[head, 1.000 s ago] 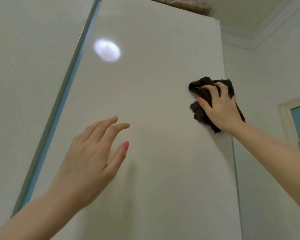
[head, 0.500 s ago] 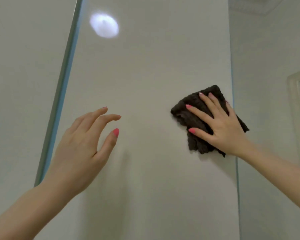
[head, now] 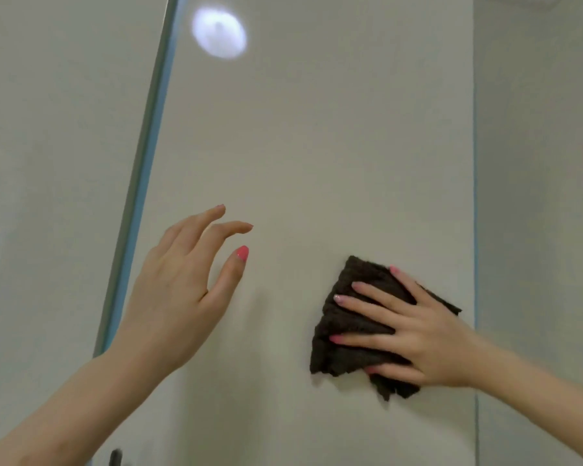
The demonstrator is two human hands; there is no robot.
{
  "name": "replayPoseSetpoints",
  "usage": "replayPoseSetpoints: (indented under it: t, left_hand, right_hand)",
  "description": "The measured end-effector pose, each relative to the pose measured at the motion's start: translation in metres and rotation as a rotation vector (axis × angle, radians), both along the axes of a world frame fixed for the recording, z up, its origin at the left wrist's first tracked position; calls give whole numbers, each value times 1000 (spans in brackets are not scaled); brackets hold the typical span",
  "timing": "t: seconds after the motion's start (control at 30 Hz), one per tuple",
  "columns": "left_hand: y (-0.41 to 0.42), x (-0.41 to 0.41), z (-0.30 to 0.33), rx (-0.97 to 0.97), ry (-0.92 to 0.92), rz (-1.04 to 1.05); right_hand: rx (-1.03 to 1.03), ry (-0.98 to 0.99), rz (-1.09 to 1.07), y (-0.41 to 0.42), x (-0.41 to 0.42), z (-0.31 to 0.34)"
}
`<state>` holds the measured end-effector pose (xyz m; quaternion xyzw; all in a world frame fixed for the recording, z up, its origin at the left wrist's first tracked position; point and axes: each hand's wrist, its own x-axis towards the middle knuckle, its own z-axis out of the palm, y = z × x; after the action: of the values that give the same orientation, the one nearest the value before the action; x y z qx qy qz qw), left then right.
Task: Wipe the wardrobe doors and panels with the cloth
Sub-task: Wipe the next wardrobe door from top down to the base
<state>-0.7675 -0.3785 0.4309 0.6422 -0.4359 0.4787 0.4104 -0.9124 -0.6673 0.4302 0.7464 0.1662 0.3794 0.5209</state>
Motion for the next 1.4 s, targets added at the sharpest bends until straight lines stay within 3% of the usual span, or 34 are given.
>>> replayPoseSetpoints:
  t: [0.07,0.13,0.2,0.27,0.33,0.43,0.5,0.57,0.6,0.67,0.73,0.8,0.87,0.9,0.97,1.03,1.1,1.2,1.27,1.37,1.4]
  left_hand:
    - [0,0,0,-18,12,-6]
    - [2,1,-3,-39,13,-12]
    - [6,3,-8,-45,7,-21]
    - [12,9,-11,-45,14,-32]
    - [17,17,-10,-50,20,-29]
    - [22,28,-6,-40,20,-25]
    - [25,32,-4,-19,3,-24]
    - [27,35,-2,11,-21,-24]
    - [28,38,0,17,-29,-29]
    - [34,42,3,5,-30,-51]
    - [39,46,3,-10,-2,-77]
    - [46,51,0,1,7,-79]
    - [54,54,-4,0,-13,-67]
    - [58,55,-6,-8,-13,-67]
    - [69,59,-9,-11,6,-67]
    - [80,63,-12,-6,16,-57]
    - [91,67,-14,12,12,-37]
    - [104,74,-19,22,13,-25]
    - [108,76,-24,4,37,-45]
    - [110,78,-37,-19,84,-85]
    - [109,78,-42,-15,99,-101]
  right_hand:
    - [48,-177,2,3,8,48]
    - [233,-407,15,12,24,81]
    - [445,-573,87,30,47,85]
    - [526,-652,144,51,73,60]
    - [433,-506,193,68,87,18]
    - [46,15,165,80,84,-18]
    - [-183,288,148,83,83,8]
    - [-295,385,131,88,87,57]
    - [-297,337,129,92,89,83]
    - [-205,57,146,98,100,127]
    - [115,-287,178,109,118,145]
    - [452,-615,242,135,152,126]
    - [567,-725,280,166,182,77]
    - [496,-603,300,177,190,49]
    - [203,-117,313,187,188,6]
    - [-92,320,288,182,175,12]
    - [-224,421,236,175,168,47]
    - [-147,102,182,160,154,103]
    - [53,-177,168,154,151,108]
    - [546,-561,270,176,172,50]
    - [599,-633,273,184,179,17]
